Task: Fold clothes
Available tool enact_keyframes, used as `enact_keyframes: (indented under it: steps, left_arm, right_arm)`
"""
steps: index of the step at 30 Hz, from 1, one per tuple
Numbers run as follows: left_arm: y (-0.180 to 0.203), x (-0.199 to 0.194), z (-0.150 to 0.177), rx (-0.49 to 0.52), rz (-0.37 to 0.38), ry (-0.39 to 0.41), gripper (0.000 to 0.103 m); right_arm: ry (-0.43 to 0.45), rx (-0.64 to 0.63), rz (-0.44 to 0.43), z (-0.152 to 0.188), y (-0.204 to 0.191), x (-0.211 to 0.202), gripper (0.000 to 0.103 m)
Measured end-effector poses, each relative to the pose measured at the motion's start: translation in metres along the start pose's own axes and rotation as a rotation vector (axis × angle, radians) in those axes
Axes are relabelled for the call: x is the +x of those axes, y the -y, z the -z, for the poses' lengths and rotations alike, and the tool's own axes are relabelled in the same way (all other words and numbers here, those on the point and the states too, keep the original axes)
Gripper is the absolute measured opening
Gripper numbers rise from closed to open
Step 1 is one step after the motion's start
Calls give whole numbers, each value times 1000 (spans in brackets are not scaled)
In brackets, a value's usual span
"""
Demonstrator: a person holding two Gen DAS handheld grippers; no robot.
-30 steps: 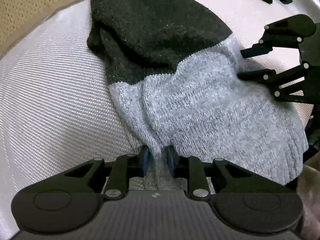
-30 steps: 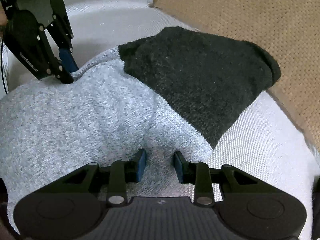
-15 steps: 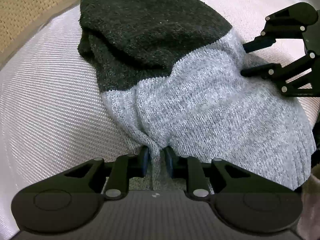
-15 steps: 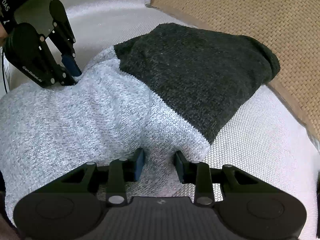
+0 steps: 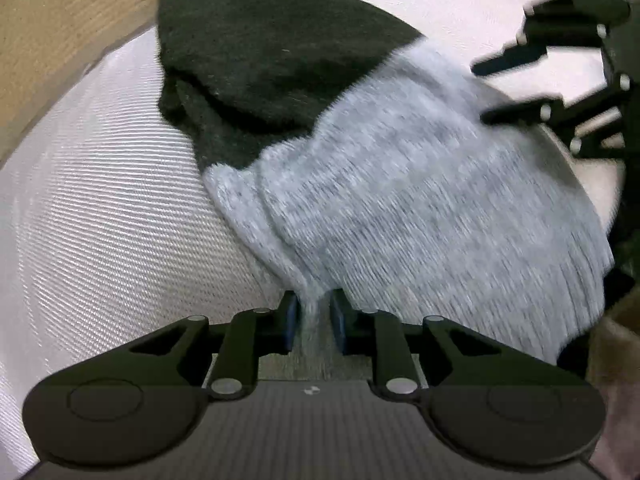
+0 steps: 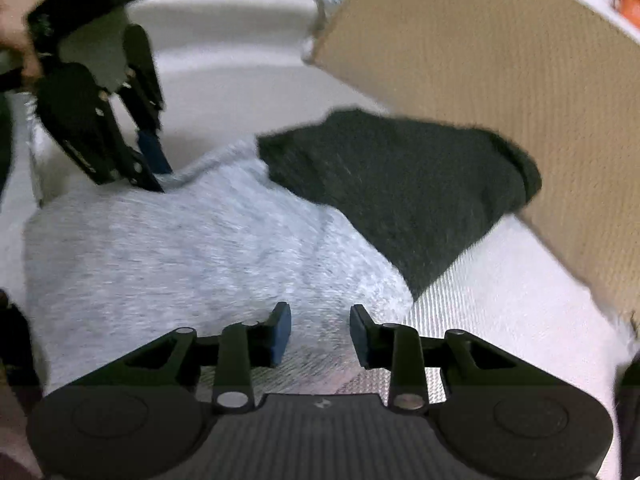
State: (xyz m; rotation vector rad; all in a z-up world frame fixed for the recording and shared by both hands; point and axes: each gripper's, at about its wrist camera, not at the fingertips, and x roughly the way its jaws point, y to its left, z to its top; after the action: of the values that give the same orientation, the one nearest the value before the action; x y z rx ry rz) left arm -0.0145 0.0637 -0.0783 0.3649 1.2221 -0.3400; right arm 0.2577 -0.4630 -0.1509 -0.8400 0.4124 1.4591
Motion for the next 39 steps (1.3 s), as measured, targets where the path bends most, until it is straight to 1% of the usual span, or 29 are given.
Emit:
enact_keyframes:
  steps: [3, 4, 5, 7, 9, 10, 12, 13, 15, 16, 17, 18, 20, 22, 25, 26, 27, 28, 29, 30, 31, 39]
  left_arm:
    - [1, -5, 2, 81, 0, -15, 18]
    - [1, -2, 1, 92, 9, -30, 15]
    - [2, 1, 1, 94, 23, -49, 9]
    - [2, 7, 2, 96, 32, -64, 9]
    - [1, 8, 0, 95, 32, -54, 9]
    - [1, 8, -1, 99, 29, -52, 9]
    - [3, 7, -2, 112, 19, -46, 9]
    - [3, 7, -3, 117, 15, -41, 9]
    - [4, 6, -5, 129, 9, -32, 9]
    - [4, 6, -5, 136, 7, -28, 9]
    - [4, 6, -6, 141, 7, -22, 9]
    - [2, 6, -7, 140, 11, -17, 9]
    - [-2, 7, -10, 128, 25, -7, 9]
    - [-7, 8, -13, 106, 44, 1, 9]
    - [-10, 9, -20, 83, 63, 9, 9]
    - [-11, 9, -20, 81, 65, 11, 9]
    - [-10, 10, -4, 82, 64, 13, 9]
    - [-9, 10, 4, 87, 61, 14, 9]
    - [-9, 10, 4, 92, 56, 15, 9]
    - [-8, 10, 3, 95, 54, 16, 9]
    - [-9, 10, 2, 95, 54, 16, 9]
    - [-18, 12, -7, 61, 79, 23, 9]
  right_arm:
    - [41, -39, -98, 5, -4, -19, 37]
    - [36, -63, -128, 9, -6, -21, 37]
    - [20, -89, -144, 13, -8, -22, 37]
    - [-16, -142, -179, 23, -13, -22, 38]
    - [-94, -214, -207, 36, -24, -15, 38]
    - [-129, -254, -209, 43, -30, -11, 38]
    - [-101, -308, -163, 50, -41, -13, 38]
    - [-83, -316, -148, 51, -43, -16, 38]
    - [-70, -276, -136, 46, -40, -22, 38]
    - [-39, -282, -136, 44, -40, -27, 39]
    - [-10, -295, -132, 43, -41, -32, 44]
    - [14, -337, -113, 42, -46, -37, 57]
    - [45, -430, -90, 42, -58, -43, 73]
    - [60, -525, -82, 44, -71, -47, 74]
    - [32, -581, -124, 47, -80, -44, 75]
    - [27, -613, -122, 48, -84, -40, 75]
    - [26, -663, -106, 51, -90, -36, 75]
    - [32, -722, -89, 55, -95, -33, 77]
    - [40, -785, -74, 60, -101, -30, 82]
    - [41, -826, -68, 63, -105, -27, 85]
    - [42, -858, -63, 66, -109, -25, 85]
    - [59, -834, -85, 59, -125, -8, 87]
